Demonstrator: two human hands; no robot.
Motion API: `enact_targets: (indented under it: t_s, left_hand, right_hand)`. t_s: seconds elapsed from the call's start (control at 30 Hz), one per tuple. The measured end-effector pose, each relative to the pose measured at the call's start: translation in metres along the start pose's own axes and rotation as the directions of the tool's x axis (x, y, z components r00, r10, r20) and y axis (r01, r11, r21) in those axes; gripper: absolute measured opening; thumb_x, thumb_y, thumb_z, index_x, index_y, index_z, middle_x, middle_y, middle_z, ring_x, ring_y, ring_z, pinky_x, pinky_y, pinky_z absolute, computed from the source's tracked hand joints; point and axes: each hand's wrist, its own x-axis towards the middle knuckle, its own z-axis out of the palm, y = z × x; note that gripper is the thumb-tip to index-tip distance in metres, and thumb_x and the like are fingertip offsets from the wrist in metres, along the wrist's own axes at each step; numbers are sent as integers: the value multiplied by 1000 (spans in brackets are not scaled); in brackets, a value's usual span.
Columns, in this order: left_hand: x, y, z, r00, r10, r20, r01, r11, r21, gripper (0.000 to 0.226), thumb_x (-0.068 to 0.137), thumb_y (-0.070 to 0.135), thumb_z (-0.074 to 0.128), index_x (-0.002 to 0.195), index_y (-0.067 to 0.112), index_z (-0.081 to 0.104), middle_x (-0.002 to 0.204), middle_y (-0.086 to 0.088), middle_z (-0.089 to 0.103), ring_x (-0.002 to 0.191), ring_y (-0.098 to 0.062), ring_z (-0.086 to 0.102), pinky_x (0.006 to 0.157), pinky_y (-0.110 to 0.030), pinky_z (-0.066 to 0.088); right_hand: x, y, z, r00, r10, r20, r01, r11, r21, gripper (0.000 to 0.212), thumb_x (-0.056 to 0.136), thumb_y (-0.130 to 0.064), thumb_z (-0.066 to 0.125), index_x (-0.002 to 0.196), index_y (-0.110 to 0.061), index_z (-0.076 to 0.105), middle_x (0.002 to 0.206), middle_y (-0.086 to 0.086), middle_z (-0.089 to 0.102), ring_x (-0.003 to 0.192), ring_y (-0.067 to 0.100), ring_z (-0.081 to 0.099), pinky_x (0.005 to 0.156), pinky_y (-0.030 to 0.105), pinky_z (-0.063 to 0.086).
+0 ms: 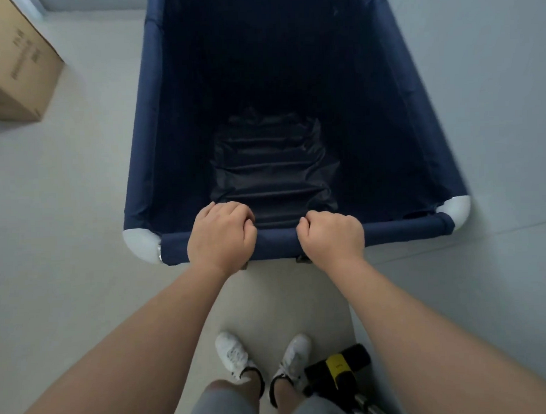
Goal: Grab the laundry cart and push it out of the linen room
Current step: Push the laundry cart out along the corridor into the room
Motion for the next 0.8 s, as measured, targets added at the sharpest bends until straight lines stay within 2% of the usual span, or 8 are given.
enact_targets:
  t_s: [0.17,0.33,0.5,0.67,0.8]
  left_hand:
    - [15,-9,-3,999,-39,19,39,999,8,27,91,28,39,91,23,66,100,8,68,96,-16,58,106,-37,36]
    - [27,-13,-2,998,-11,67,3,994,108,28,89,26,38,95,21,65,99,4,67,95,-20,56,98,-36,38]
    - [32,-14,-3,992,29,126,-49,986,158,30,87,27,34,97,22,62,102,3,64,96,-20,55,100,-35,36]
    - [28,-22,-2,982,86,167,-118,974,193,40,83,30,24,99,22,60,104,3,64,98,-22,56,109,-40,32]
    - [33,-27,-3,983,94,160,-124,974,190,34,85,29,30,99,22,60,103,3,64,99,-23,57,111,-42,31]
  right_hand:
    - [11,-8,2,1000,25,-9,-25,1000,4,37,95,-35,33,71,-16,54,64,-1,56,54,23,48,52,31,28]
    - [23,-11,3,999,32,-30,-32,999,6,37,93,-36,34,68,-16,52,60,-1,54,51,23,47,50,31,26]
    - [25,-14,2,996,34,-78,-33,999,8,41,90,-35,32,65,-13,56,60,4,60,49,25,41,52,33,25]
    - [20,-20,7,997,13,-72,-16,999,-46,40,89,-32,36,65,-12,61,59,6,64,49,32,53,52,32,25]
    - [26,-23,9,994,5,-111,-8,999,-31,42,89,-30,34,64,-11,62,59,8,64,51,33,55,52,32,27]
